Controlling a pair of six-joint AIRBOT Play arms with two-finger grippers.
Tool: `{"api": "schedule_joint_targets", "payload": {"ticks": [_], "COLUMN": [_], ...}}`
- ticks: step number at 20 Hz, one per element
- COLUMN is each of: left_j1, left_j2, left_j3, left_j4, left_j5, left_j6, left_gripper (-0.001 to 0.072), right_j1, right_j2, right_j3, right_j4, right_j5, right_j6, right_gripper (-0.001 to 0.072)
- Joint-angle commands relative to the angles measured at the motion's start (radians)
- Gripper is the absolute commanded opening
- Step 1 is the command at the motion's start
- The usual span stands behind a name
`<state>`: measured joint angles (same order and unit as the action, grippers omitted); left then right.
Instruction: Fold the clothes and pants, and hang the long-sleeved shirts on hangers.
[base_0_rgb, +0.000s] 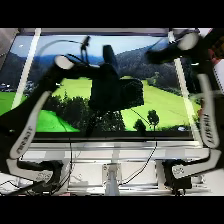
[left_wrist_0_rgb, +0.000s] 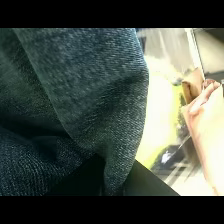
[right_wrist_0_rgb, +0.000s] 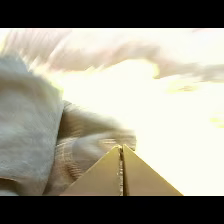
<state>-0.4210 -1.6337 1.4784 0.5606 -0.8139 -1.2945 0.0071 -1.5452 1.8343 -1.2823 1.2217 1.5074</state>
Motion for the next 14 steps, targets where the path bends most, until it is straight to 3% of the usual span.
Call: {"api": "schedule_joint_targets", "payload": {"ticks": [1, 3, 4, 5, 6, 10, 12, 14], "left_j1": [-0.11, -0.143, -0.156, -0.167, -0.174, -0.169, -0.15, -0.117], "left_j2": [-0.12, -0.154, -0.16, -0.161, -0.16, -0.141, -0.114, -0.074], "left_j3": [0.0, 0.0, 0.0, 0.0, 0.0, 0.0, 0.0, 0.0], "left_j4": [-0.151, -0.22, -0.225, -0.225, -0.225, -0.365, -0.501, -0.553], "left_j5": [0.143, 0.144, 0.144, 0.144, 0.14, 0.028, -0.079, -0.175], "left_j6": [0.0, 0.0, 0.0, 0.001, 0.002, 0.159, 0.305, 0.379], "left_gripper": [0.0025, 0.0037, 0.0112, 0.0386, 0.0584, 0.0591, 0.0583, 0.0433], "right_j1": [-0.185, -0.252, -0.279, -0.306, -0.328, -0.393, -0.421, -0.463], "right_j2": [0.192, 0.266, 0.293, 0.314, 0.328, 0.336, 0.335, 0.335], "right_j3": [0.001, 0.001, 0.001, 0.001, 0.001, -0.001, -0.007, -0.007], "right_j4": [-0.025, -0.03, -0.032, -0.033, -0.034, -0.048, -0.087, -0.123], "right_j5": [0.035, 0.035, 0.035, 0.035, 0.035, 0.047, 0.046, 0.046], "right_j6": [-0.031, -0.052, -0.063, -0.063, -0.063, -0.136, -0.15, -0.15], "right_gripper": [0.0051, 0.0052, 0.0052, 0.0051, 0.0051, 0.0052, 0.0052, 0.0053]}}
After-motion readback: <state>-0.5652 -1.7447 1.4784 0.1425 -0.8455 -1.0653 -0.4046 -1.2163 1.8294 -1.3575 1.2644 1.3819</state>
